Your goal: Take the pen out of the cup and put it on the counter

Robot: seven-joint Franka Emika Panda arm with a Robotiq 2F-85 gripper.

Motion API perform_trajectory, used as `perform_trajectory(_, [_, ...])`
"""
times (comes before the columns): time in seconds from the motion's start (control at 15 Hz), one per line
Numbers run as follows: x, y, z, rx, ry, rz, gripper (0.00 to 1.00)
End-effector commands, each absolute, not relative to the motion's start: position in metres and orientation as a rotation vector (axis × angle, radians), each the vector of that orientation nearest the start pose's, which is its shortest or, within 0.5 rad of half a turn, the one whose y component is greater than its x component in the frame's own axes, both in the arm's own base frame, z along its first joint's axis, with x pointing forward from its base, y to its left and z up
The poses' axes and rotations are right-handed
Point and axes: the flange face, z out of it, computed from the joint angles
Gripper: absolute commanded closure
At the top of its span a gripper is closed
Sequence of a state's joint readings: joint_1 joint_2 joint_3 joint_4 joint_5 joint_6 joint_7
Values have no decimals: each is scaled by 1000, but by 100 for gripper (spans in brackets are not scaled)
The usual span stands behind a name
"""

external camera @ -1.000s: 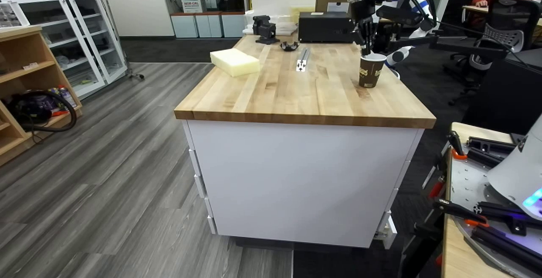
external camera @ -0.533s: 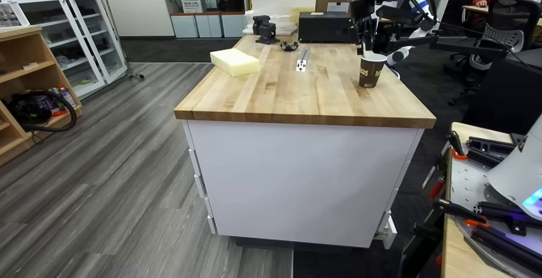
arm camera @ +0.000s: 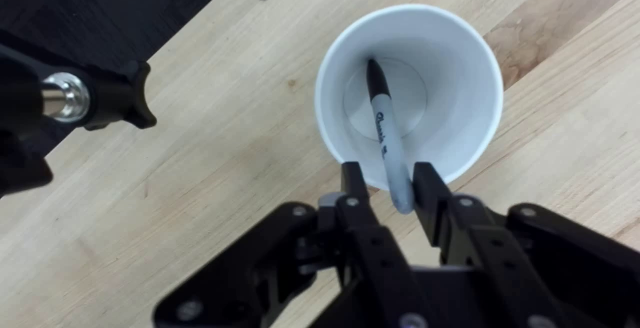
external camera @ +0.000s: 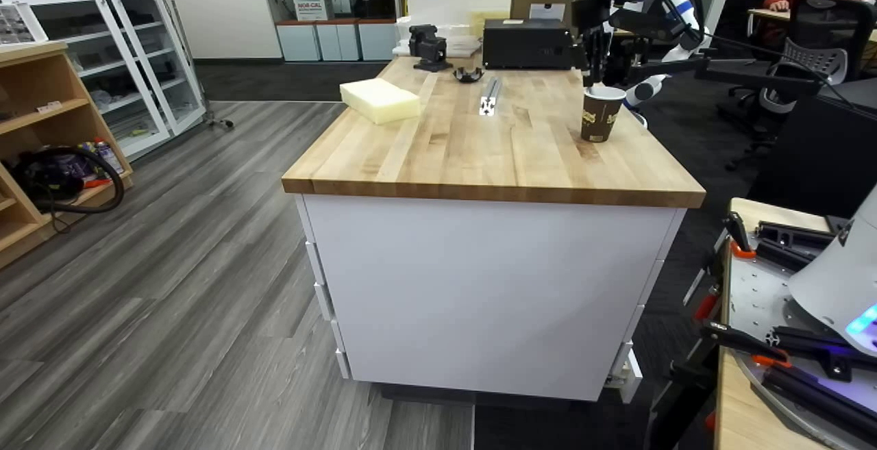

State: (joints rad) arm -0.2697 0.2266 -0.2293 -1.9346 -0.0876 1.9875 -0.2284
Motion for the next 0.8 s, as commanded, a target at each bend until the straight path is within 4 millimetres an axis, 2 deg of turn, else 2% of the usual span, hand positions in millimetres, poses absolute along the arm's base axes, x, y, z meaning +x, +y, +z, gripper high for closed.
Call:
perform_trajectory(0.0, [510,-286,365,-3155,348,300,94])
perform_trajectory(0.13, [510,-287,367,-3155,353,302,97])
perform_trajectory(0.27, [509,-287,368,-3155,355,304,94])
perform_trajectory(0.73, [509,-279,376,-3159,370,337,94])
